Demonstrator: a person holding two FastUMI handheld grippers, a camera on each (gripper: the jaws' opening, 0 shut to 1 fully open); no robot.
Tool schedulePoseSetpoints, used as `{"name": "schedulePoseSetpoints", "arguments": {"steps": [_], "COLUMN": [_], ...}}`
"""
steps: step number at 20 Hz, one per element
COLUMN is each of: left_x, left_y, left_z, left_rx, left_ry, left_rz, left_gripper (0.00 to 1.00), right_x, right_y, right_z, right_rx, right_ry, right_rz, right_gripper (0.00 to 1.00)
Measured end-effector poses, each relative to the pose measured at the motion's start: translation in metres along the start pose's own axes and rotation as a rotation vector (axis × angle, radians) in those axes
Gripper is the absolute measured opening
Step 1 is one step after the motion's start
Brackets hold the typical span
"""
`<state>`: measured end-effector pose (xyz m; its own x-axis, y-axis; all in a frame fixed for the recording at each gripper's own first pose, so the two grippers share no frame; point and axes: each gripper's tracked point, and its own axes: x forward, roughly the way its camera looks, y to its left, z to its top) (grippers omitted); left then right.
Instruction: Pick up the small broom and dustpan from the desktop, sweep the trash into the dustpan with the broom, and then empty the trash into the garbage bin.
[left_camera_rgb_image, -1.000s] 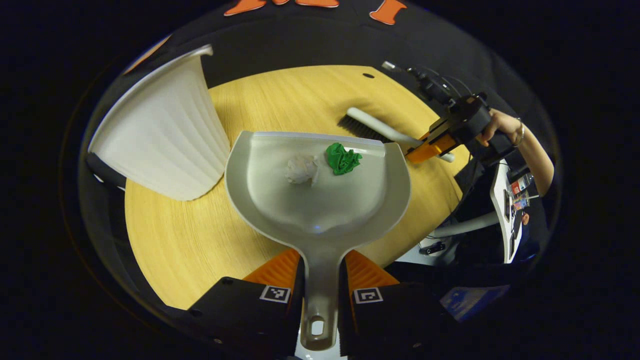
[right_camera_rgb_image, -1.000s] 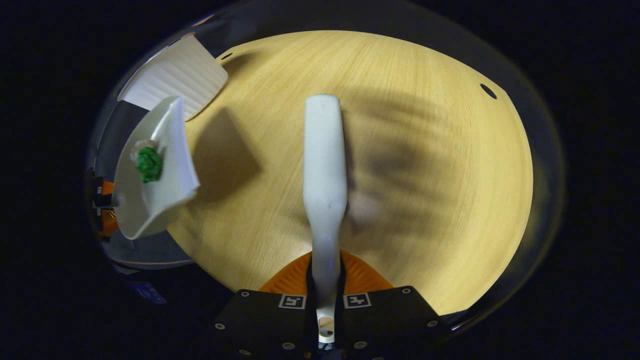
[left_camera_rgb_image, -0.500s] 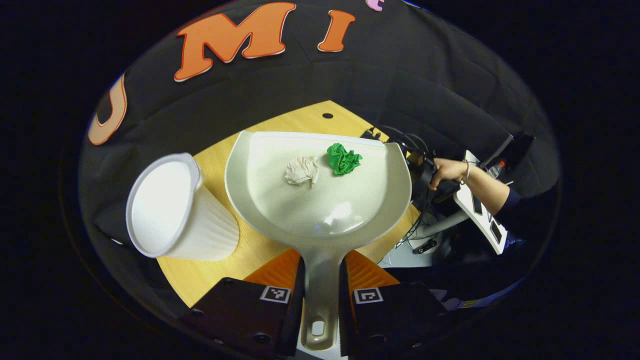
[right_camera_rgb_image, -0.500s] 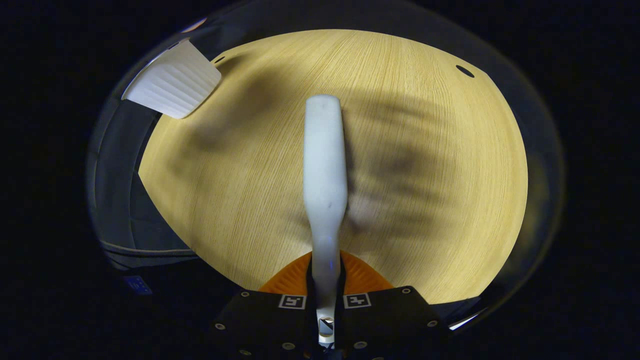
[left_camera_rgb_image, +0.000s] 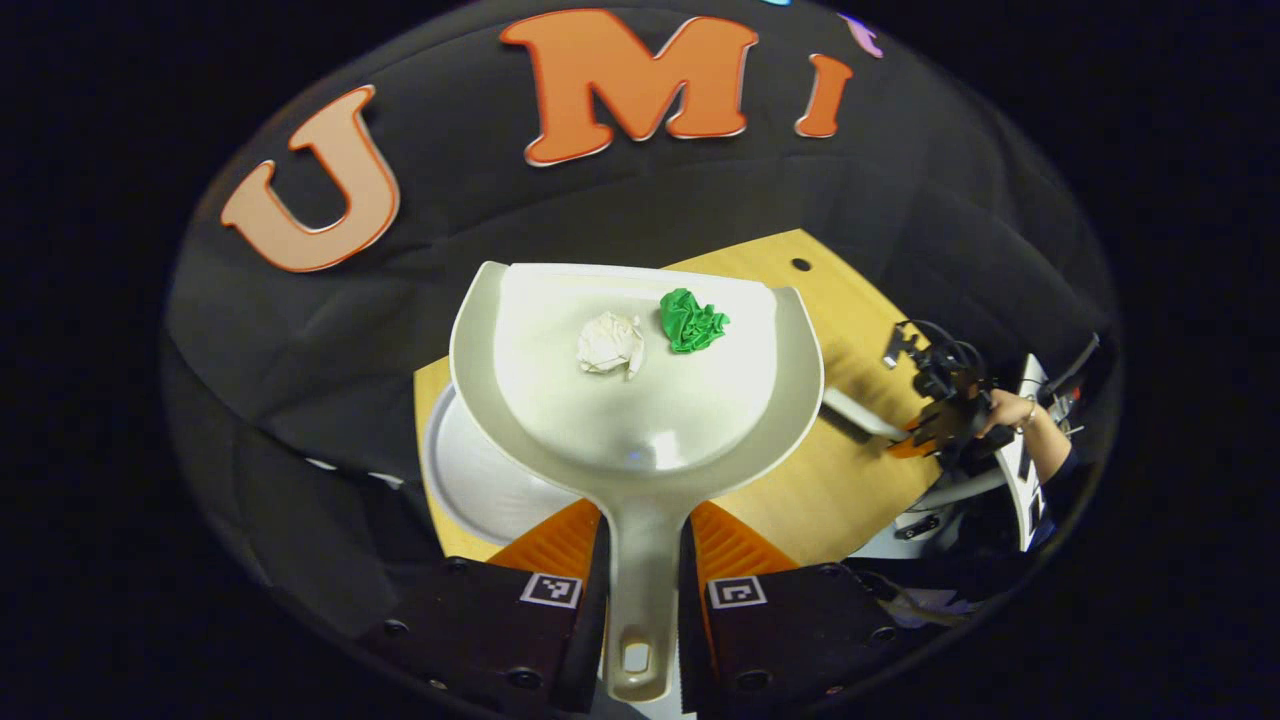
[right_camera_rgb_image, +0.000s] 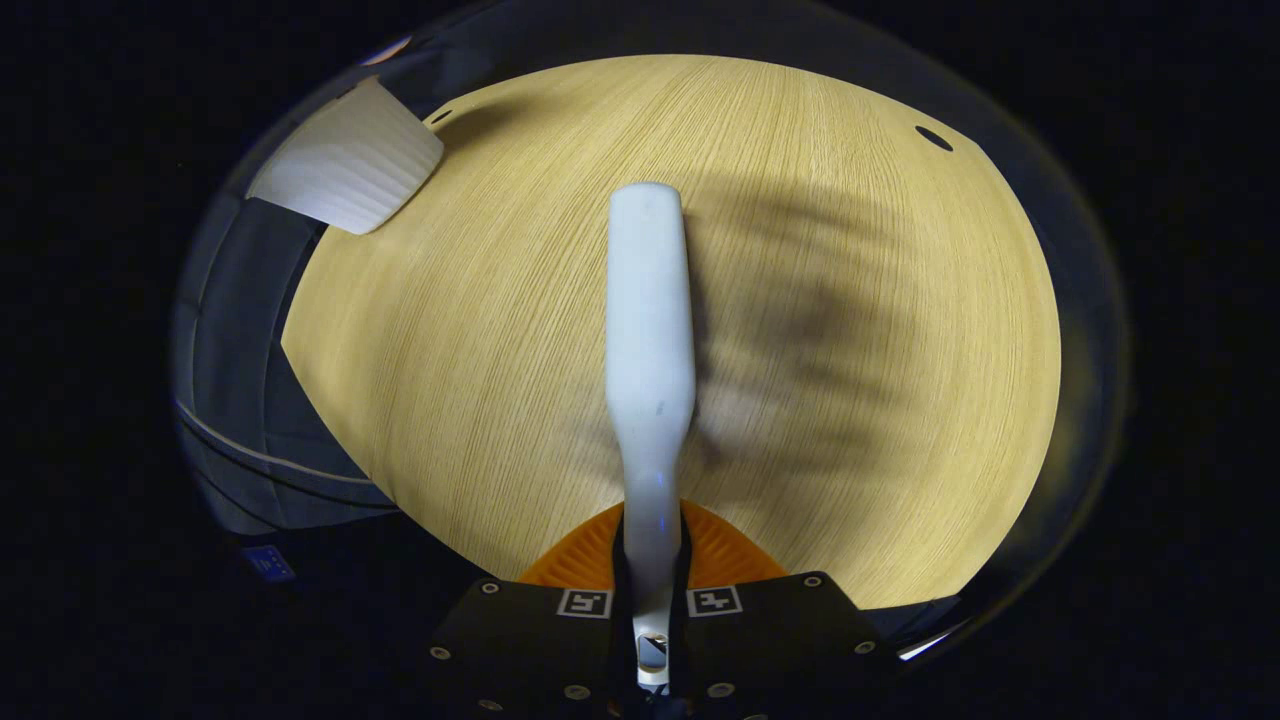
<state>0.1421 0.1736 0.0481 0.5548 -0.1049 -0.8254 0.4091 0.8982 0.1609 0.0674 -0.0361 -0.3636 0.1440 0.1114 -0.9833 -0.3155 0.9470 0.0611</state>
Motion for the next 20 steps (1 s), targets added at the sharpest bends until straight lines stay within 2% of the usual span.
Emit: {"name": "schedulePoseSetpoints", "arguments": {"steps": [4,7,10,14,16,20], "left_x": [0.011,0.014,0.021,0.009,0.01,0.011], "left_y": [0.06,0.087,0.111,0.117,0.119,0.116], "left_z": [-0.024,-0.037,-0.036,-0.02,-0.018,-0.02], "left_rx": [0.001,0.065,0.177,0.378,0.453,0.456], "left_ry": [0.083,0.168,0.252,0.359,0.381,0.391], "left_rz": [0.115,0.196,0.27,0.373,0.396,0.358], "left_gripper": [0.31,0.32,0.32,0.31,0.31,0.31], "right_x": [0.001,0.001,0.001,-0.002,-0.001,-0.002], "right_y": [-0.001,-0.001,-0.001,-0.001,-0.001,-0.008], "right_z": [0.001,0.001,0.002,0.006,0.006,0.006], "right_rx": [0.01,0.011,0.01,0.024,0.031,0.041], "right_ry": [0.012,0.017,0.024,0.023,0.022,0.022], "right_rz": [-0.005,-0.011,-0.018,-0.021,-0.019,-0.013], "right_gripper": [0.13,0.13,0.13,0.13,0.12,0.12]}}
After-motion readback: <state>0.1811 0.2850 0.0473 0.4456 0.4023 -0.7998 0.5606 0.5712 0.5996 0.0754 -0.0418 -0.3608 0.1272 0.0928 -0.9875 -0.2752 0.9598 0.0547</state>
